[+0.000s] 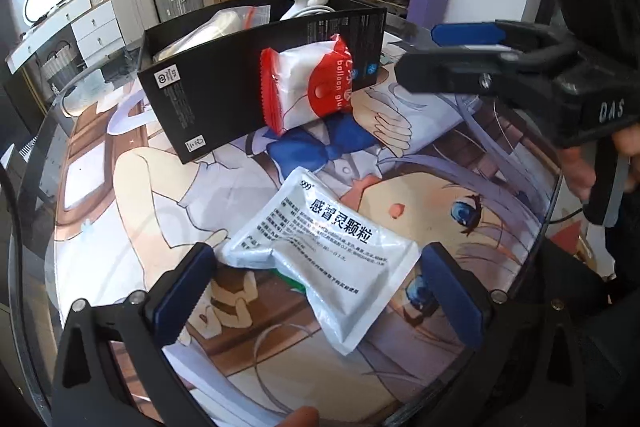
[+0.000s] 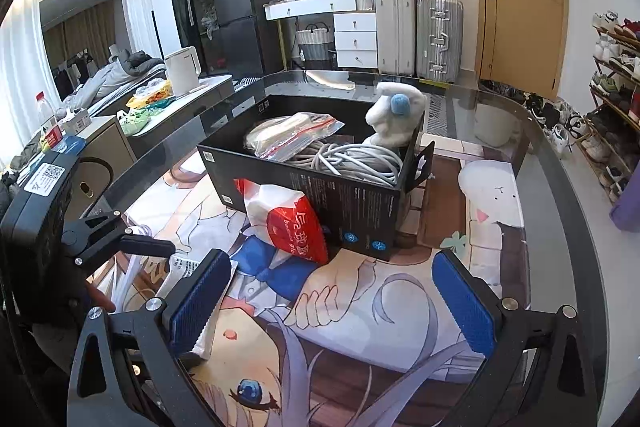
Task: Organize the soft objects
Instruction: 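Move both open tools back toward the snack bag and medicine packet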
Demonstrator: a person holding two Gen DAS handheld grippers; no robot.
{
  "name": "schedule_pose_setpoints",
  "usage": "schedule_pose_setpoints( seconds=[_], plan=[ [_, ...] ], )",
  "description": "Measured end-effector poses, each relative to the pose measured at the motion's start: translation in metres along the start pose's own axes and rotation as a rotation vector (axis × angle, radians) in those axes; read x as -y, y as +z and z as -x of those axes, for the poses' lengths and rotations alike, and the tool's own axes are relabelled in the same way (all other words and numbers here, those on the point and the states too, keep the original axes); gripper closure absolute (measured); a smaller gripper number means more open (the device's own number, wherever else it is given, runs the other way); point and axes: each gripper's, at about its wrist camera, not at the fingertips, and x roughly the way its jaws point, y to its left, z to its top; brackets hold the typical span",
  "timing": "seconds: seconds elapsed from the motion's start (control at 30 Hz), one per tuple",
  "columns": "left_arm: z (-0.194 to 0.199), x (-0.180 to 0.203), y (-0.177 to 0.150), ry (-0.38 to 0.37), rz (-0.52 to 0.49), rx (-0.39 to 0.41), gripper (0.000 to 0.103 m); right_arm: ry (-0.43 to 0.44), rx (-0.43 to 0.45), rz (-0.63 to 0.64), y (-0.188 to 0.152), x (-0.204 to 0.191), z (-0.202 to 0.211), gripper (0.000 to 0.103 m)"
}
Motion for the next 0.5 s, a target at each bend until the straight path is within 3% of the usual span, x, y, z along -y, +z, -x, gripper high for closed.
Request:
schedule_pose_setpoints(
  seconds=[0.27, 0.5],
  plan=[
    [0.001, -0.013, 0.001, 0.033, 0.037, -0.004, 0.000, 0.016, -0.023, -0.089, -0.002, -0.004, -0.017, 0.001],
    [0.002, -0.031, -0.002, 0.042, 0.059, -0.002, 0.000, -0.033, -0.054, -0.164, 0.000, -0.015, -0.048, 0.001]
  ],
)
